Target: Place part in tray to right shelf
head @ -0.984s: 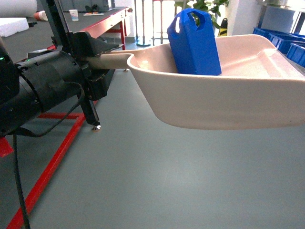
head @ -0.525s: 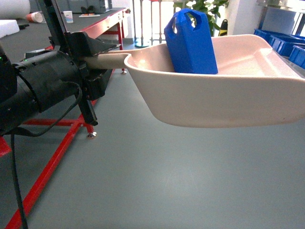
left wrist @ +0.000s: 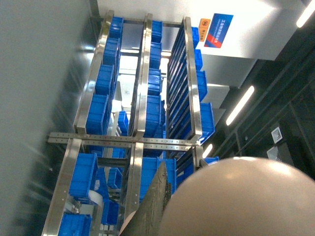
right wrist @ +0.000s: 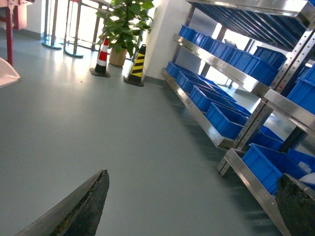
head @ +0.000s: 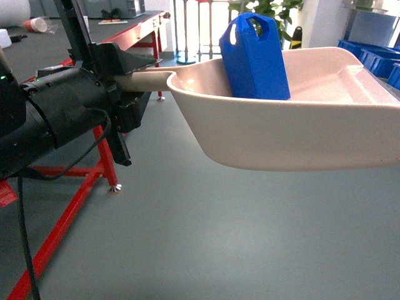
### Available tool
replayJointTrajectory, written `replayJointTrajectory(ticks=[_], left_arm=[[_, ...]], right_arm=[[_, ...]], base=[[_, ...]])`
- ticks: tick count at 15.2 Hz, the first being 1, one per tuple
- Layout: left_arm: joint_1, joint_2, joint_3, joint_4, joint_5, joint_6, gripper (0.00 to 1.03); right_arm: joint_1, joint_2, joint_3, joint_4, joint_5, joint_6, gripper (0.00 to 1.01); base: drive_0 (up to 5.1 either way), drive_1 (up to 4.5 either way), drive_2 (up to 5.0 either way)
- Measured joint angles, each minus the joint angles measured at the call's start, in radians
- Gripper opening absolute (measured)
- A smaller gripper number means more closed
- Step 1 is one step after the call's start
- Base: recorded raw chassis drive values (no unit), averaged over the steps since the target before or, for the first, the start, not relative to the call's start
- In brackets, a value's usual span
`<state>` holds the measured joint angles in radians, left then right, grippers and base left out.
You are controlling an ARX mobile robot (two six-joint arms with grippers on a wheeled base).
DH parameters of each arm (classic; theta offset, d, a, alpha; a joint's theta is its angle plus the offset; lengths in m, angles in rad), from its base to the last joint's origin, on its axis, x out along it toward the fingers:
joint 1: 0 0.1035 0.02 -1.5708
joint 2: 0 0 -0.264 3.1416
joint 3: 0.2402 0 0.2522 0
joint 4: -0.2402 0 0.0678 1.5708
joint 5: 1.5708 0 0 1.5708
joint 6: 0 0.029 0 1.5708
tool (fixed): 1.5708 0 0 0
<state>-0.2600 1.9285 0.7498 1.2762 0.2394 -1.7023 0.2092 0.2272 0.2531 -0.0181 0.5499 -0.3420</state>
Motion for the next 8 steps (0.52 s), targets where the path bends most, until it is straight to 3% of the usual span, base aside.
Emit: replayJointTrajectory(ticks=[8], left_arm=[[0.001,0.0,0.0,0.003,-0.003,0.0,0.12]], right_arm=[[0.0,0.0,0.0,0.002,0.0,0.0,0.98]], base=[[0.0,4.26,-4.3]])
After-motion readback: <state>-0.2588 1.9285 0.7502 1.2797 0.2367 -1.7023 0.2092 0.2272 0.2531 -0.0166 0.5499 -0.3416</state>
